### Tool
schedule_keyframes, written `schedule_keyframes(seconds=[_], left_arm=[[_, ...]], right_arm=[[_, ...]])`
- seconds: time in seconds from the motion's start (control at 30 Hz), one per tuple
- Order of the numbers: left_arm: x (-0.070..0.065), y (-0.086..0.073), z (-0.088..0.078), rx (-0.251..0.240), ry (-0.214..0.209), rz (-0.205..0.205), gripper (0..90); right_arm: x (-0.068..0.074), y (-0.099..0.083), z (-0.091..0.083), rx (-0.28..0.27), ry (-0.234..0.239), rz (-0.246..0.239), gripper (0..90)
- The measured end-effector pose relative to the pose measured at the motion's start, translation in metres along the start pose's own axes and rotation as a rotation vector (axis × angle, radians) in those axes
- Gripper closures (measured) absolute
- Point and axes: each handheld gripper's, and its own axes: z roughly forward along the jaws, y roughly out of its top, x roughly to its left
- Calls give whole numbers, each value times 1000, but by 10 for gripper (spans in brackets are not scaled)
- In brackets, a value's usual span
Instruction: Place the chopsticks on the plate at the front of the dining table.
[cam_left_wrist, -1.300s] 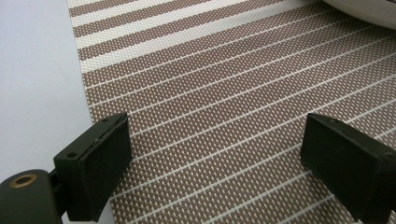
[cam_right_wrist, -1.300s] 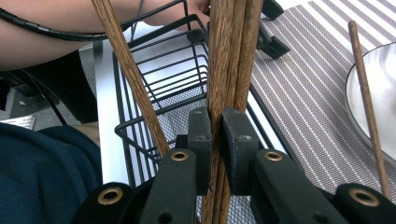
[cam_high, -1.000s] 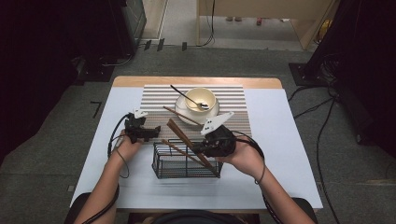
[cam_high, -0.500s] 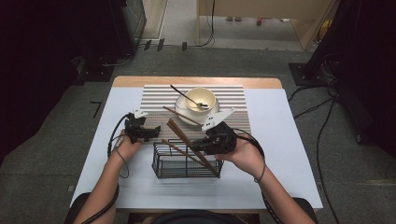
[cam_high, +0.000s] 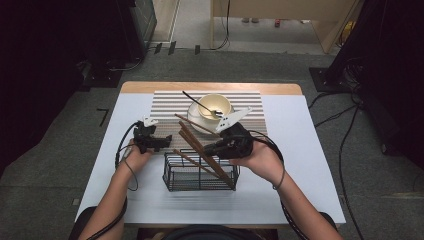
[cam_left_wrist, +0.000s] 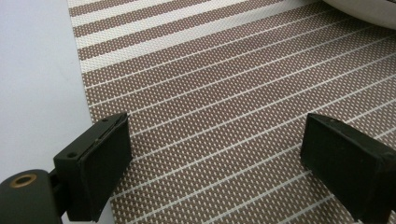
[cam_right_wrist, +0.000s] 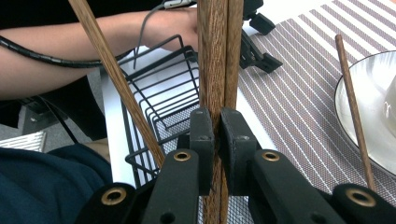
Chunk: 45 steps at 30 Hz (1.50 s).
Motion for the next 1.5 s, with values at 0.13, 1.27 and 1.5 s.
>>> schedule_keyframes(seconds=[0.13,1.27,1.5], left_arm=[[0,0,0,0,0,-1,86],[0,0,0,2,2,2,87],[0,0,0,1,2,1,87]], right_arm=[[-1,5,-3,-2,-3,4,853],[-8,51,-19,30,-38,1,851],[-11,58,-22,36,-47,3,851]])
